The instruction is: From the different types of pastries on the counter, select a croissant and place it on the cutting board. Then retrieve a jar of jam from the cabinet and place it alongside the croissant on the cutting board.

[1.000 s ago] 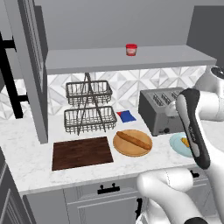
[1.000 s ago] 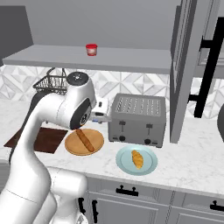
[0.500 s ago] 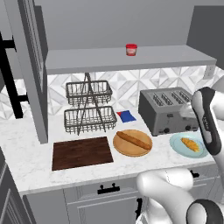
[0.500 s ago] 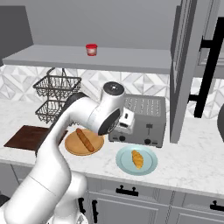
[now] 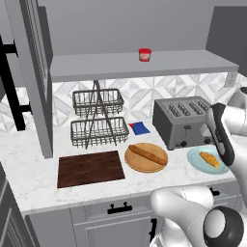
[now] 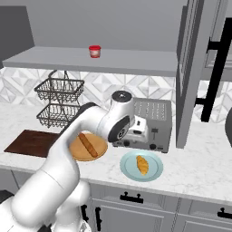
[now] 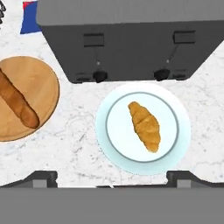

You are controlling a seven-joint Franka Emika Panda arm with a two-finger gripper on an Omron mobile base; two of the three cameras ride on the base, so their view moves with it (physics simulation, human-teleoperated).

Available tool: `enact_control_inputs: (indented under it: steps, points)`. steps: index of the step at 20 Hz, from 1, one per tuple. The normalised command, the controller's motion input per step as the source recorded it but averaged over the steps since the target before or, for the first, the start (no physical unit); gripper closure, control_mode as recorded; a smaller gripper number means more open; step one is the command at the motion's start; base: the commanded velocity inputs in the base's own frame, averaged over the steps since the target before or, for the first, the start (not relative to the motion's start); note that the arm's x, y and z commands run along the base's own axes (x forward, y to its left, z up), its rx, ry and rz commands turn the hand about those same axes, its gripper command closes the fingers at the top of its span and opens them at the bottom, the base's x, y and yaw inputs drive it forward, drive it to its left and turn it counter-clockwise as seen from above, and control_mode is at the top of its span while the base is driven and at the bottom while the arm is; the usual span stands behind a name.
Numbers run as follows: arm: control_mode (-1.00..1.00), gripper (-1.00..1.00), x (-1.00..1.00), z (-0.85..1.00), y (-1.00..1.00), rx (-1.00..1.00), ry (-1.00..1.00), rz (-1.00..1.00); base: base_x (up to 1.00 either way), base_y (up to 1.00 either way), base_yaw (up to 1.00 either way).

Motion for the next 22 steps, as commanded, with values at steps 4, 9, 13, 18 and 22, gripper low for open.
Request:
enact_control_inputs:
  steps: [4, 9, 13, 18, 22]
  points:
    - [-1.0, -1.0, 0.0, -0.37, -0.29, -0.04, 0.0, 0.04, 0.0, 0.0, 0.0]
    - [-1.0, -1.0, -0.02, -0.38, -0.38, 0.0, 0.05, 0.11, 0.0, 0.0, 0.0]
    - [-1.0, -1.0, 0.07, -0.54, -0.28, 0.0, 0.08, 0.06, 0.0, 0.0, 0.0]
    - [-1.0, -1.0, 0.39, -0.5, -0.11, 0.0, 0.02, 0.02, 0.0, 0.0, 0.0]
    - [-1.0, -1.0, 0.39, -0.5, -0.14, 0.0, 0.0, 0.01, 0.0, 0.0, 0.0]
